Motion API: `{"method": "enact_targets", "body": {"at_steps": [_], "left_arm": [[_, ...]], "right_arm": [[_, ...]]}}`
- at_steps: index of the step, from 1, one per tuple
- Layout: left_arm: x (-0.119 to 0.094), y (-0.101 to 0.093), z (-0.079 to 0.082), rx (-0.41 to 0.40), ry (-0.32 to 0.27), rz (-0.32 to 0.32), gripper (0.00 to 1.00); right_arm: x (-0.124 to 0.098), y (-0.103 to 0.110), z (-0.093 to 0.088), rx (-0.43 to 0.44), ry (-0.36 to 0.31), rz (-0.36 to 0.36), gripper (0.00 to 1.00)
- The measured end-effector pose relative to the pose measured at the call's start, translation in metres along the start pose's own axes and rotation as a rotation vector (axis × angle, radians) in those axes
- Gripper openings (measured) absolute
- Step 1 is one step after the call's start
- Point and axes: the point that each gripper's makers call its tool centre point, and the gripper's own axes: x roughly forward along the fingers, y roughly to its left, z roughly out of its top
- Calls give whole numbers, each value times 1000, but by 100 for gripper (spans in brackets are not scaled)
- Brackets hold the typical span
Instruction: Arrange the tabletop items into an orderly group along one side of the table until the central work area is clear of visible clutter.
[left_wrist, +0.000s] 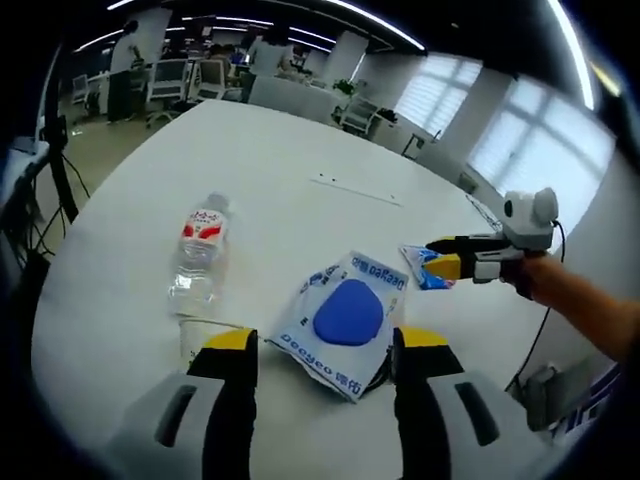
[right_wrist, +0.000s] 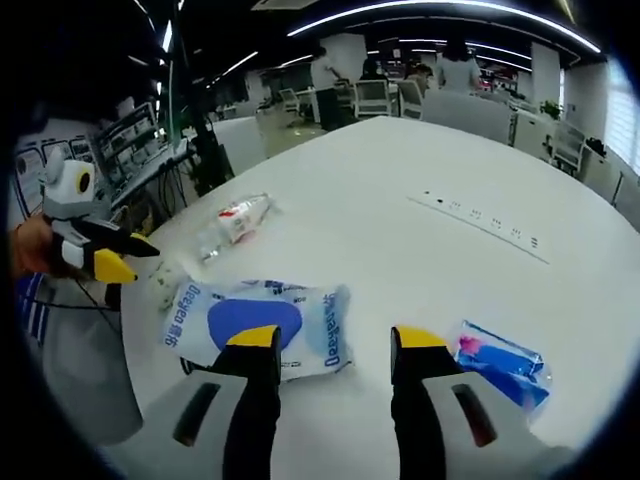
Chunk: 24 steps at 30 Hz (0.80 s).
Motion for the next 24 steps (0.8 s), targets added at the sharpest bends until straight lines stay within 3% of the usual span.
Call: {"method": "enact_targets", "body": {"at_steps": [24], "left_arm": [[16, -8, -39, -93, 62, -31, 48]], "right_arm": [[18, -8, -21, 11, 58, -2, 38]]}}
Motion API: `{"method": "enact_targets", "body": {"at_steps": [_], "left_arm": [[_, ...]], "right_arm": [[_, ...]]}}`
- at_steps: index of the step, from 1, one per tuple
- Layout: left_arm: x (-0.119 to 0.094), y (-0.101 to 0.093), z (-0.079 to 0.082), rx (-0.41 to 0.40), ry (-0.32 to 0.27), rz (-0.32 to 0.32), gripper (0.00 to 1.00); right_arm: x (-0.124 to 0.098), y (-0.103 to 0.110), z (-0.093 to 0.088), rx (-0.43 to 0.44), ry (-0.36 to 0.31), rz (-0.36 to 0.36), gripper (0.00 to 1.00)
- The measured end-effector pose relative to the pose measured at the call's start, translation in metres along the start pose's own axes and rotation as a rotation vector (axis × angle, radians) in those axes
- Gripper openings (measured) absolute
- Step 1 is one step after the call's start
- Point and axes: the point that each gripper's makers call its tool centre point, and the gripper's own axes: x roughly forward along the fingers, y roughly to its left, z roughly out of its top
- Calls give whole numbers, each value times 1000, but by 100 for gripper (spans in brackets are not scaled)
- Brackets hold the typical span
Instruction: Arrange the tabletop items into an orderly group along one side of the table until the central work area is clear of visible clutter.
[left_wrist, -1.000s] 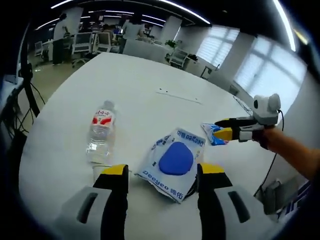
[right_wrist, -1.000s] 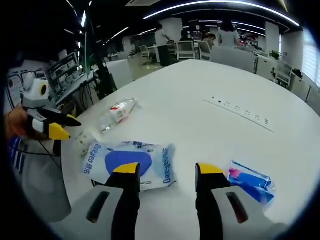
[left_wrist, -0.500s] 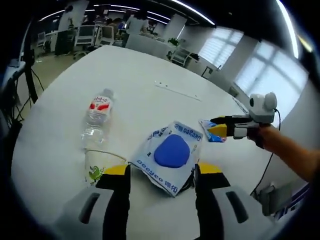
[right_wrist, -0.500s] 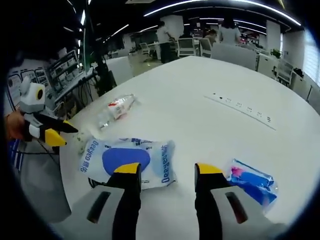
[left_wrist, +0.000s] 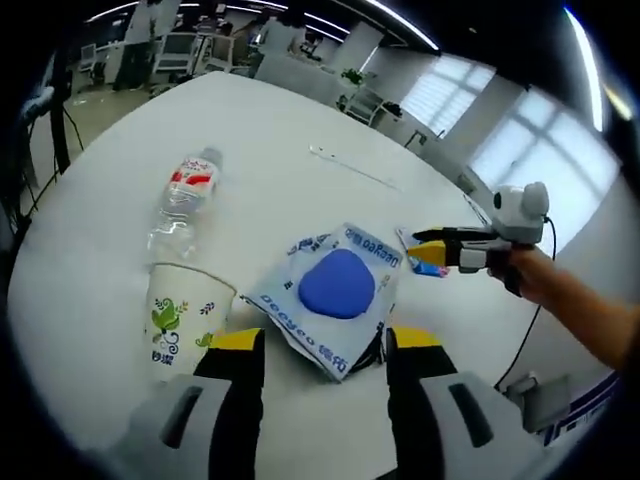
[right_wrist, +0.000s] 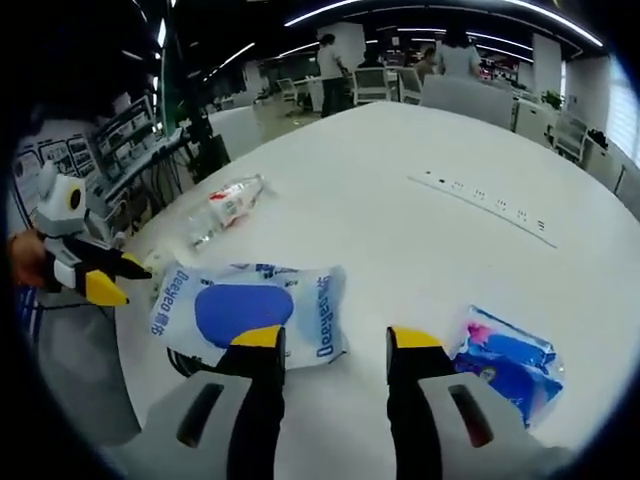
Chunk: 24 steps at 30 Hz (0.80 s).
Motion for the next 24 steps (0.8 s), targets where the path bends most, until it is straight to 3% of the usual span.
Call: {"method": "enact_targets", "body": {"at_steps": [12, 24], "left_arm": [[19, 4, -13, -50, 25, -4, 44], [32, 9, -19, -120, 33, -14, 36]], "right_arm": [[16, -4, -7, 12, 27, 8, 34], [24, -6, -15, 34, 52, 18, 24]]}}
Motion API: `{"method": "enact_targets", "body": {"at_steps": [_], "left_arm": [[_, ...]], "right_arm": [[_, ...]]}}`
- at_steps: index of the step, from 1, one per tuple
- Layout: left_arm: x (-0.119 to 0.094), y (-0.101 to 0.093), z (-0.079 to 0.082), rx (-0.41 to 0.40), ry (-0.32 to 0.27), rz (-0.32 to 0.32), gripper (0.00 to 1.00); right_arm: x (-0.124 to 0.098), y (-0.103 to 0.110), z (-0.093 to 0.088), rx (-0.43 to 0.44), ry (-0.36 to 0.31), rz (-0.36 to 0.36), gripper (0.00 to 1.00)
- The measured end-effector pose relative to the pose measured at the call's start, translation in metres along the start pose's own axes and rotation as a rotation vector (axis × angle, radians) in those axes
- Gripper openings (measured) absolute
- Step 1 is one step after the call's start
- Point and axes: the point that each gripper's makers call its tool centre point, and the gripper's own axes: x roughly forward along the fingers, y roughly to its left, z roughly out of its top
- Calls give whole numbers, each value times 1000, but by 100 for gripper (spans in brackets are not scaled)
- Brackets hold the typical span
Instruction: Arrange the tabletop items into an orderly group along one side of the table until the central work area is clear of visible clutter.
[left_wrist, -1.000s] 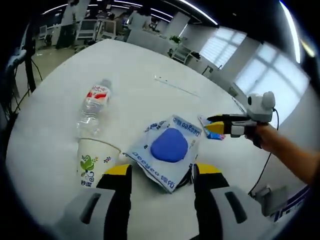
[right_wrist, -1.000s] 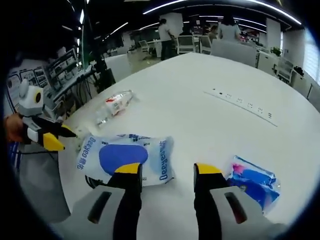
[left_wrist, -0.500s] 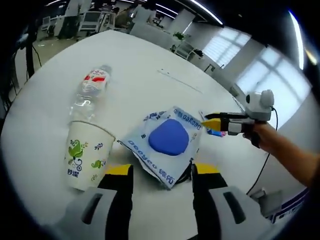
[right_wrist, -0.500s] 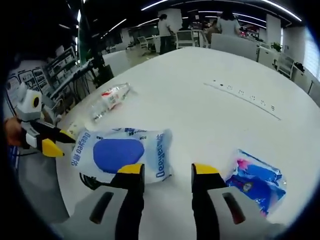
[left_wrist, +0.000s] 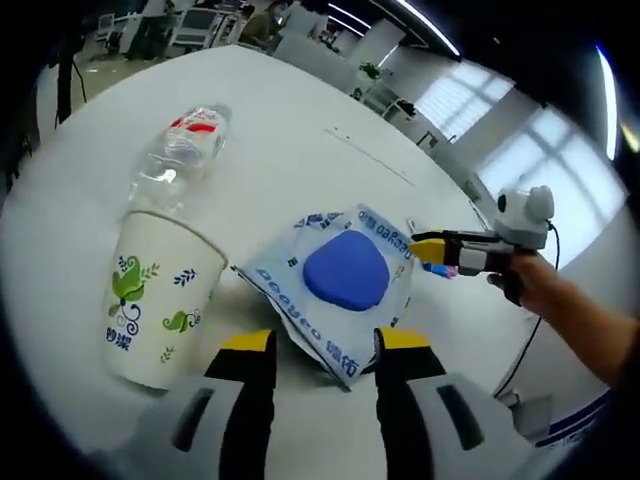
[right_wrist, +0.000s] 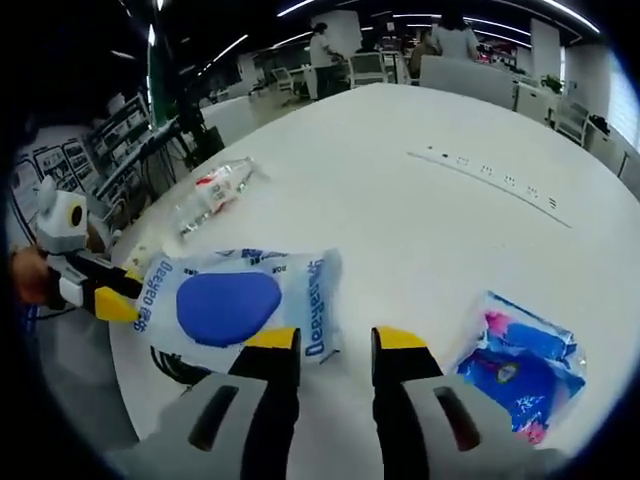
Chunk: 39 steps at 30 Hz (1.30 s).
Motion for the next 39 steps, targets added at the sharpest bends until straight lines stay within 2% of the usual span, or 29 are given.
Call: {"method": "enact_targets", "body": {"at_steps": [6, 9, 15, 22, 31, 39], "left_arm": [[6, 4, -3, -17, 6, 1, 24], [6, 3, -3, -21, 8, 2, 13], [7, 2, -3, -20, 6, -3, 8], [3, -3, 3, 11, 2, -16, 5], [-3, -13, 29, 80, -23, -46, 0], [-2, -23, 54, 125, -47, -76, 0]], "right_arm": [[1, 6, -2, 21, -1, 26, 4], [0, 5, -2, 19, -3, 20, 2], [-3, 6, -3, -9, -5, 19, 0], [-15, 12, 4, -22, -44, 12, 0], [-35, 9, 21, 6, -131, -19, 0], [-53, 4, 29, 22, -192, -67, 0]]}}
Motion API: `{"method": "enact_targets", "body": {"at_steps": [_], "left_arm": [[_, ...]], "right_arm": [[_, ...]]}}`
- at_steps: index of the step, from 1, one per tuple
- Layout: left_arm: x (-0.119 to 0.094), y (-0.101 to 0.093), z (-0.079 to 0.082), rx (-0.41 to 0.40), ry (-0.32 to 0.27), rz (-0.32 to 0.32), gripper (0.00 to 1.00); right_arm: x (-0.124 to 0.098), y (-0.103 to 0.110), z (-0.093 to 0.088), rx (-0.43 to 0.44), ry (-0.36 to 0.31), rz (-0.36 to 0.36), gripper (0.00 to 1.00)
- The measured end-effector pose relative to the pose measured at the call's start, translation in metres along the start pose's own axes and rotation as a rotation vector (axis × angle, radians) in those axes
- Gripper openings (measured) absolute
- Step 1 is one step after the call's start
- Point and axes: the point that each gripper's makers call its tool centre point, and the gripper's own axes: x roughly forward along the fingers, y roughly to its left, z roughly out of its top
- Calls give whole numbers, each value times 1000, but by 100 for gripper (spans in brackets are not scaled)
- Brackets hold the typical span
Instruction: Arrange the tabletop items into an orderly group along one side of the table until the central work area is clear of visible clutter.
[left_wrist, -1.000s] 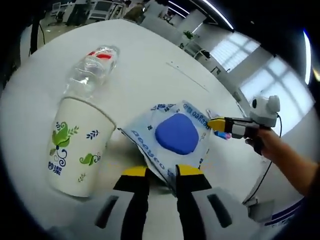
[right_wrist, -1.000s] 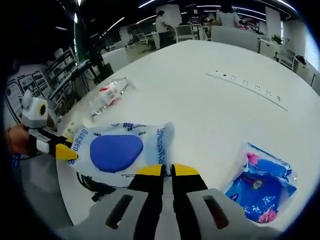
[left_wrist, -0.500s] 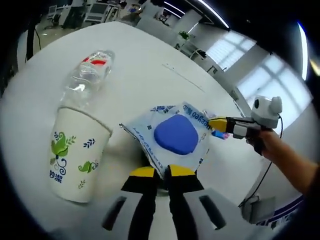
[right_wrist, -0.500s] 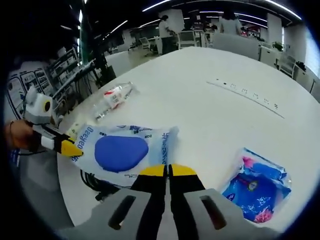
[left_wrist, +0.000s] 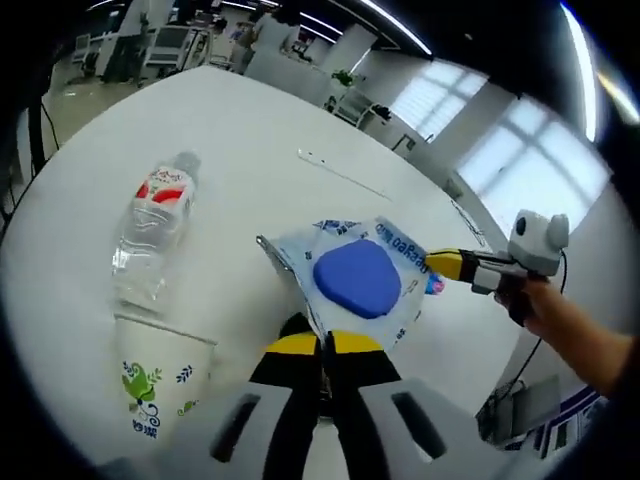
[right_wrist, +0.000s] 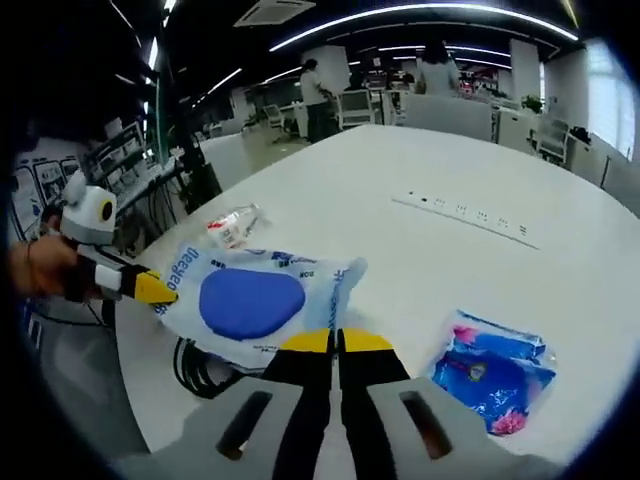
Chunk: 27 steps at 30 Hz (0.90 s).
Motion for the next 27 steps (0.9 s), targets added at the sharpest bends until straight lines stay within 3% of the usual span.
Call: {"method": "enact_targets", "body": {"at_steps": [19, 27], "left_arm": [[12, -19, 56, 122, -23, -54, 0], [27, -21, 61, 159, 0, -69, 0]], "right_arm": [[-32, -11, 20, 61, -132, -111, 0], [-36, -16, 11, 100, -145, -155, 0]]}}
